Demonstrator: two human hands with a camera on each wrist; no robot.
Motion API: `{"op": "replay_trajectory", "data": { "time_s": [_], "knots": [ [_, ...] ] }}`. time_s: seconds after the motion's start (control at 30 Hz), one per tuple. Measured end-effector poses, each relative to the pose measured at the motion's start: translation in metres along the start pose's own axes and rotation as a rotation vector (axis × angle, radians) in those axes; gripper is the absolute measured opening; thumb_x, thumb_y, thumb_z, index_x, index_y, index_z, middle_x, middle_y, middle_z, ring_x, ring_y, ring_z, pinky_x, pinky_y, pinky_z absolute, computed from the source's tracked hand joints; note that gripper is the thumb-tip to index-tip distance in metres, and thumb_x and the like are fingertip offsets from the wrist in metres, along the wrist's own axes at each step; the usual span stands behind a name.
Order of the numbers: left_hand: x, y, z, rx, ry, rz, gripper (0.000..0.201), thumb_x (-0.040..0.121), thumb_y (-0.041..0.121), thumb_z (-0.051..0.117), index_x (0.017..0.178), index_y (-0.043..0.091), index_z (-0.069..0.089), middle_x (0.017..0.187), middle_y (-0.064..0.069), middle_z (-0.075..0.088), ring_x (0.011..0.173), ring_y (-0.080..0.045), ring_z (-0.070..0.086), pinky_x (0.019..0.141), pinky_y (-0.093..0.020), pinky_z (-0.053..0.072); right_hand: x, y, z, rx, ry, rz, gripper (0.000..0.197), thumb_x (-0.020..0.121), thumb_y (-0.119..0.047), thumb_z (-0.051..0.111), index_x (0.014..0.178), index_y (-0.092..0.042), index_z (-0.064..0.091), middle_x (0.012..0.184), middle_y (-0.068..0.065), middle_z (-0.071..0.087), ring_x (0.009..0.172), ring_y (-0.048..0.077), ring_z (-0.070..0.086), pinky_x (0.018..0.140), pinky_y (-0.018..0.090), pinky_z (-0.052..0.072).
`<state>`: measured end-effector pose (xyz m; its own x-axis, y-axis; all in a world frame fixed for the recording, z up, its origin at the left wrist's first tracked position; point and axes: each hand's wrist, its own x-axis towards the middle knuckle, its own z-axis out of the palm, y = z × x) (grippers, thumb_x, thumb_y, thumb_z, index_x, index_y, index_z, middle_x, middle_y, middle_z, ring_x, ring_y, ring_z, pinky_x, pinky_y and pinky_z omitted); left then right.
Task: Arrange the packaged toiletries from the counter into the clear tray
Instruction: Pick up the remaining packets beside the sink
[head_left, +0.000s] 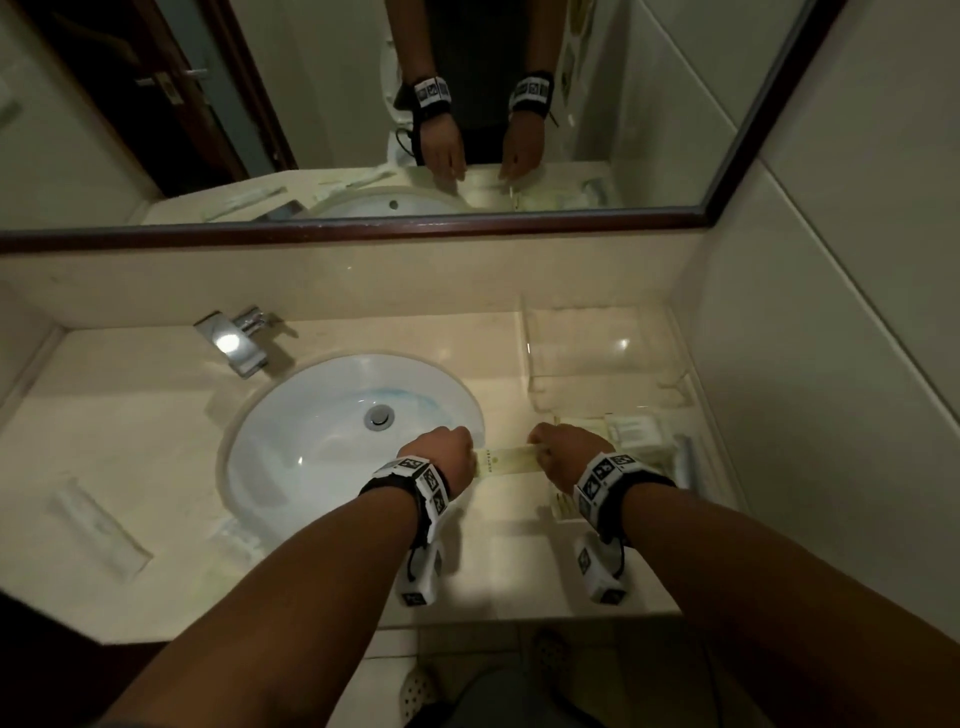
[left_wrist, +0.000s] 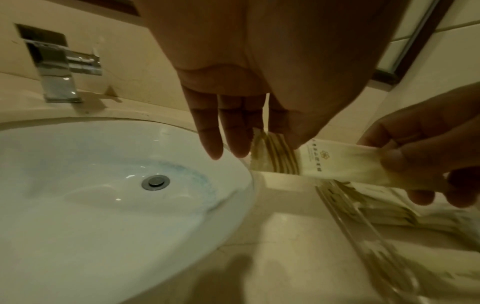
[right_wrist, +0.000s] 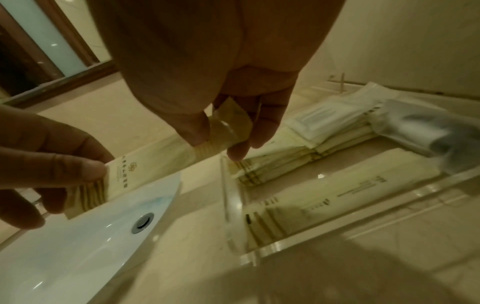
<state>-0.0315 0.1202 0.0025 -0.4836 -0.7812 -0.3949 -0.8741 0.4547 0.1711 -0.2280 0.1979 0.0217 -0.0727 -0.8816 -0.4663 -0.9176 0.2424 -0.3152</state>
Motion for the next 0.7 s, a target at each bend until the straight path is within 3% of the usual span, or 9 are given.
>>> {"op": "replay_trajectory", "data": {
  "time_s": [0.17,0.3,0.43,0.6,0.7],
  "knots": [
    [0.013,0.035,-0.001,-0.049,0.003,0.056,0.027,0.096,0.034,0.043,0.108,0.014,0.058,0.103,-0.009,0.065,0.086,-0.028,0.063,0.074,-0.036,0.053,-0.008,0.035,-0.004,0.042,0.023,0.073,0.028,0.100,-0.019,0.044,0.125,-0.019,0.055,0.119,0.009,0.064,0.104,0.027,0.062,0.086,0.037,0.049],
    [0.020,0.060,0.003,-0.117,-0.011,0.077,0.030,0.096,0.027,0.044,0.120,0.016,0.057,0.117,-0.010,0.062,0.103,-0.030,0.061,0.084,-0.034,0.049,-0.014,0.064,-0.008,0.076,0.028,0.188,0.034,0.099,-0.018,0.041,0.129,-0.023,0.056,0.126,0.008,0.060,0.110,0.027,0.059,0.089,0.034,0.046],
    [0.025,0.084,0.007,-0.115,-0.056,0.133,0.037,0.097,0.022,0.042,0.131,0.018,0.055,0.128,-0.009,0.060,0.115,-0.027,0.058,0.091,-0.033,0.045,-0.026,0.093,-0.012,0.094,0.017,0.271,0.036,0.098,-0.016,0.039,0.129,-0.021,0.056,0.129,0.010,0.060,0.109,0.030,0.060,0.083,0.032,0.047],
    [0.029,0.102,0.015,-0.106,-0.122,0.160,0.041,0.094,0.019,0.043,0.133,0.021,0.058,0.136,-0.007,0.055,0.122,-0.027,0.056,0.099,-0.034,0.046,-0.038,0.117,-0.006,0.056,-0.002,0.320,0.036,0.097,-0.017,0.037,0.127,-0.016,0.057,0.123,0.012,0.063,0.102,0.029,0.063,0.078,0.032,0.050],
    [0.029,0.107,0.021,-0.107,-0.150,0.186,0.040,0.092,0.021,0.048,0.130,0.025,0.061,0.137,-0.005,0.051,0.124,-0.026,0.054,0.102,-0.033,0.045,-0.035,0.120,0.000,0.026,-0.023,0.318,0.034,0.097,-0.016,0.040,0.126,-0.013,0.059,0.127,0.012,0.062,0.108,0.029,0.062,0.079,0.030,0.048]
  ]
}}
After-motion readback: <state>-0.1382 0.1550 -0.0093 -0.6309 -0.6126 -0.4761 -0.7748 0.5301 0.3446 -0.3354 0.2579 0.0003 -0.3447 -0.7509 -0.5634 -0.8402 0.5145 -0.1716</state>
